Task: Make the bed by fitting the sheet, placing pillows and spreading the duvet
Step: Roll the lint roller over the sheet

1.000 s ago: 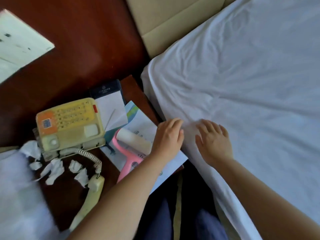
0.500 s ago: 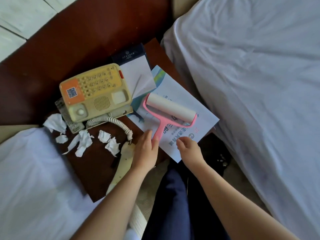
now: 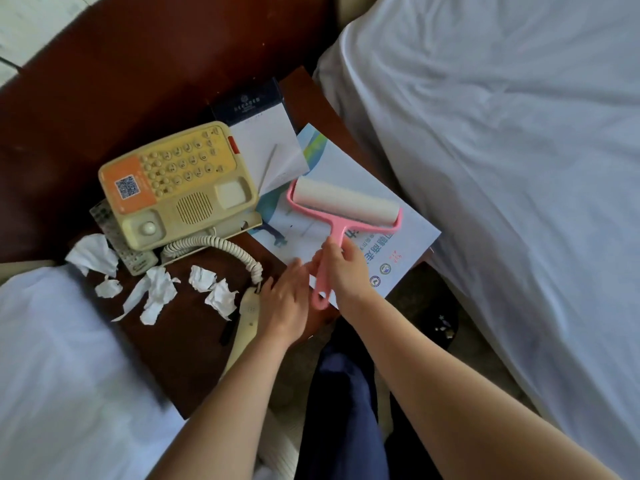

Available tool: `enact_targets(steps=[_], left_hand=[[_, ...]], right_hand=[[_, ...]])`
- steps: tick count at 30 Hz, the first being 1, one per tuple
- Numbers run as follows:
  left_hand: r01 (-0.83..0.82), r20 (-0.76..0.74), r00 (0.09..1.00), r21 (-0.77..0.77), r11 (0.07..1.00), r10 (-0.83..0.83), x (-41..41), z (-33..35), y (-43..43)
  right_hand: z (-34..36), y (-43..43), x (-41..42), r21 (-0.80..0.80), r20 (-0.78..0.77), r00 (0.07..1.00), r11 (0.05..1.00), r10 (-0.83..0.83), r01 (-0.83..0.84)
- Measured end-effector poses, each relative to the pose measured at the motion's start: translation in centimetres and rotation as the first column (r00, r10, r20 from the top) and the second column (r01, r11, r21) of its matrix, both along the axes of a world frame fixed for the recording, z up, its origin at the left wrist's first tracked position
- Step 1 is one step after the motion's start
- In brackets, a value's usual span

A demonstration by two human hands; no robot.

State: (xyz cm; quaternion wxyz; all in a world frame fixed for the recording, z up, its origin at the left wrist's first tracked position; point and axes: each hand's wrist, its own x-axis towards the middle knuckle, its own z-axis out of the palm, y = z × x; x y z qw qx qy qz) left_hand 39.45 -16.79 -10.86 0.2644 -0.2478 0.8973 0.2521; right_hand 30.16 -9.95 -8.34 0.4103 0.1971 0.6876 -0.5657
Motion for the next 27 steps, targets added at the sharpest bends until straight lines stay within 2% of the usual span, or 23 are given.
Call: enact_targets(steps=[1, 4, 6, 10, 14, 18, 21, 23, 27], left_hand=[[-0.04, 0.043, 0.998, 0.027, 0.999, 0.039, -0.2, 0.1, -0.1], [-0.204, 0.097, 0.977, 0.146, 0.968, 0.191, -0.6, 0.3, -0.2], [-0.211, 0.115, 0.974, 0.134, 0.968, 0.196, -1.1, 0.8, -0.1], [-0.12, 0.188, 0.976, 0.035, 0.992, 0.111, -3.1, 2.1, 0.4], [-0.016, 0.253, 0.967, 0.005, 1.0, 0.014, -6.2, 3.6, 1.8], [0.016, 0.206, 0.977, 0.157, 0.988, -0.049, -9.9, 5.5, 5.2], [0.067, 0.122, 0.987, 0.27, 0.961, -0.103, -13.4, 6.8, 9.1], [0.13, 0.075, 0.984, 0.3, 0.945, -0.16, -15.8, 7.4, 12.2], [0.276, 0.05, 0.951, 0.302, 0.912, -0.305, -20.4, 8.4, 19.5]], right_hand=[[0.5, 0.5, -0.5, -0.016, -0.032, 0.999, 1.0, -0.007, 0.006], [1.5, 2.8, -1.9, 0.001, -0.202, 0.972, 0.993, 0.116, -0.118], [2.4, 4.5, -3.2, 0.034, -0.266, 0.951, 0.987, 0.159, -0.156], [4.3, 8.2, -5.8, 0.037, -0.312, 0.947, 0.997, 0.075, -0.067], [5.8, 12.2, -7.5, 0.056, -0.332, 0.943, 0.997, -0.029, 0.051], [6.2, 16.7, -8.5, 0.084, -0.361, 0.927, 0.986, -0.107, 0.147], [6.2, 20.9, -9.6, 0.177, -0.427, 0.903, 0.975, -0.05, 0.138], [6.6, 24.1, -10.6, 0.223, -0.457, 0.89, 0.967, -0.009, 0.124], [7.3, 31.2, -12.5, 0.212, -0.441, 0.894, 0.958, -0.081, 0.191]])
